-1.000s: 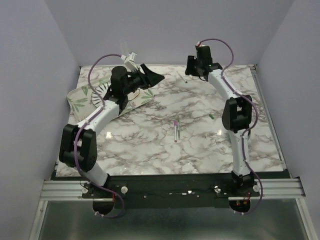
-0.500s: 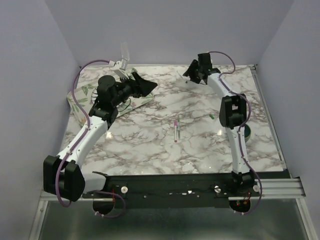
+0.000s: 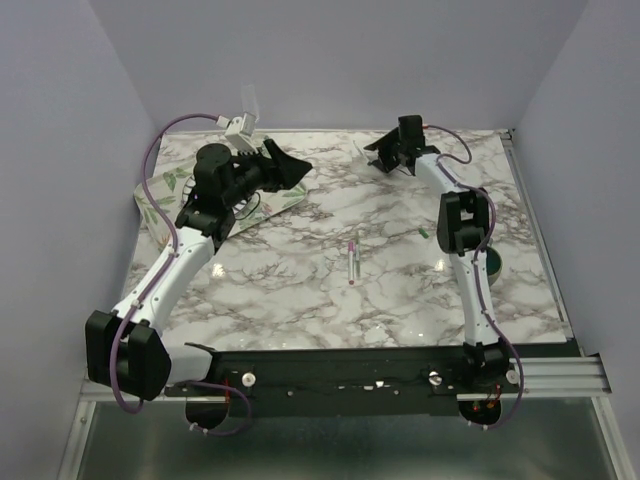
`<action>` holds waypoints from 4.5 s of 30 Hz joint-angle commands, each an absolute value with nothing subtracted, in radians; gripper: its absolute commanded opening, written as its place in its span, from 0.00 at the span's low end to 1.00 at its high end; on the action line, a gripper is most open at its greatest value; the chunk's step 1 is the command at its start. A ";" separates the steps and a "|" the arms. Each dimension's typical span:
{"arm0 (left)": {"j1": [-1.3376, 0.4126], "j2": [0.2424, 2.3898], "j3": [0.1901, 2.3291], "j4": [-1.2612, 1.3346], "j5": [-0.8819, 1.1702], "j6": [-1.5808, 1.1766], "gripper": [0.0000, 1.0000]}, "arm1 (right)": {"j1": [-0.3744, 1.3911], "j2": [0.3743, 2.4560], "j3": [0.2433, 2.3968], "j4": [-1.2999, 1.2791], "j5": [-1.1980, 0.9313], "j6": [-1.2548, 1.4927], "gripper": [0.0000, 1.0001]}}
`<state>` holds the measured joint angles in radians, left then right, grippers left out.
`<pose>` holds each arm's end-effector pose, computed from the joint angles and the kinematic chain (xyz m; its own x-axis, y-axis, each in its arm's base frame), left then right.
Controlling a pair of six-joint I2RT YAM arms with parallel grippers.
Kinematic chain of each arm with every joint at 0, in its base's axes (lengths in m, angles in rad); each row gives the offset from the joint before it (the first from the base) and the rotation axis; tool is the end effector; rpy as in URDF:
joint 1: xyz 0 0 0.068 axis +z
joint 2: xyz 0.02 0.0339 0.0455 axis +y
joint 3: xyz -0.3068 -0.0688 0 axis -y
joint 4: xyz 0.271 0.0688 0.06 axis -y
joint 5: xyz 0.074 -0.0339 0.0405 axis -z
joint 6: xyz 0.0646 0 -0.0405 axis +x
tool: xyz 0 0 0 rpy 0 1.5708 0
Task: Insert the pens into the pen caps
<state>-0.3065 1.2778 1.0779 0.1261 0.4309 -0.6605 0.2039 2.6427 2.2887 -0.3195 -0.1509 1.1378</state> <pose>0.3172 -0.1287 0.4024 -0.4674 -0.4368 -0.7686 0.4870 0.5985 -0.6362 0.6563 0.1456 0.1366 -0.5425 0.8042 -0.2429 0.4222 0.5109 0.7488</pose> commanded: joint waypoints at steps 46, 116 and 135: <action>-0.284 1.219 1.161 -0.060 0.255 -0.525 0.76 | 0.233 2.424 2.074 -0.342 -0.195 0.835 0.50; -0.291 1.264 0.827 0.007 0.359 -0.754 0.86 | 0.871 1.520 0.943 -0.198 0.184 0.591 0.01; -0.383 1.284 0.899 -0.073 0.151 -0.680 0.88 | 0.870 1.698 1.016 -0.403 0.376 0.730 0.24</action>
